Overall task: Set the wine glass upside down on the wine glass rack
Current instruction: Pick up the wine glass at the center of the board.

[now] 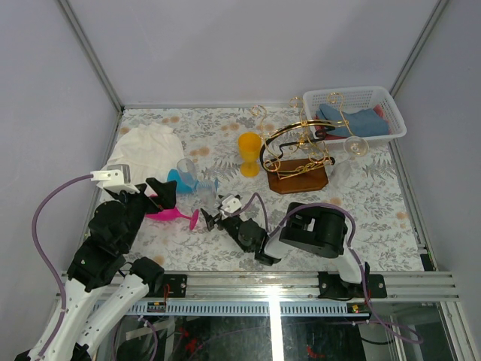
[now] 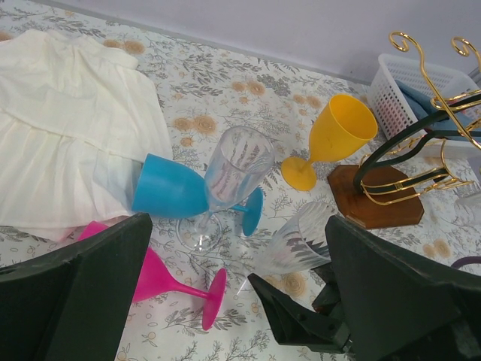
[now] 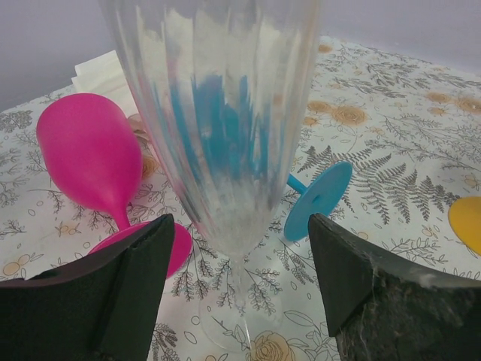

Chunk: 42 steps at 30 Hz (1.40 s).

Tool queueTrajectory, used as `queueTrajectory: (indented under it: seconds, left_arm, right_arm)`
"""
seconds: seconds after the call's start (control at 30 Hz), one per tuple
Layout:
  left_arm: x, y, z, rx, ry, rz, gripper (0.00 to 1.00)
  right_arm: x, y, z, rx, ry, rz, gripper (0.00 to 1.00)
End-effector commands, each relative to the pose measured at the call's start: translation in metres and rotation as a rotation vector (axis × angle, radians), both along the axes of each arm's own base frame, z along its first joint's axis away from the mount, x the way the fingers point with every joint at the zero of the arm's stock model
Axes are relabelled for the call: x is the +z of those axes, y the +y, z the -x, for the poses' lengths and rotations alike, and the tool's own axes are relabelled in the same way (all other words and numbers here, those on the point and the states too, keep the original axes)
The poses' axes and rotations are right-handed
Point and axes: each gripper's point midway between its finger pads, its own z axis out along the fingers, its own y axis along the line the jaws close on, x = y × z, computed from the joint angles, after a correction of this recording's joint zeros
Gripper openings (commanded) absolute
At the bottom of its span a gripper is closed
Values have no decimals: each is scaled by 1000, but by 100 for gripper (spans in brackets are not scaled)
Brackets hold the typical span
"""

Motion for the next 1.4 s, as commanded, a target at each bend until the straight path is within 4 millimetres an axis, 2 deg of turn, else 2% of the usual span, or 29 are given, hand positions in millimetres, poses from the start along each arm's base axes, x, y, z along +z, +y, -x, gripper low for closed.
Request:
queueTrajectory:
  seconds: [0.0, 0.3, 0.43, 0.57, 0.67, 0.93, 1.13, 1.37]
  left_arm:
    - [15, -2, -3, 3, -59, 44, 100]
    - [14, -2, -4, 1, -59, 42, 99]
    - [15, -2, -4, 0, -61, 41, 98]
    - [15, -2, -4, -1, -60, 41, 98]
    - [15, -2, -4, 3, -61, 42, 98]
    - [15, -2, -4, 4, -60, 43, 98]
    - [15, -2, -4, 4, -60, 43, 98]
    - [14, -1, -5, 6, -58, 41, 98]
  right_arm:
    - [40, 4, -11, -41, -74, -148, 77]
    - [38, 11, -20, -34, -77, -157, 72]
    - [37, 11, -23, -43, -79, -154, 62]
    - [37, 10, -23, -45, -88, -142, 58]
    - [37, 10, -21, -31, -92, -139, 51]
    - [51, 7, -14, 4, -116, -140, 38]
    - [59, -1, -9, 13, -129, -135, 35]
    - [78, -10, -3, 33, -160, -141, 32]
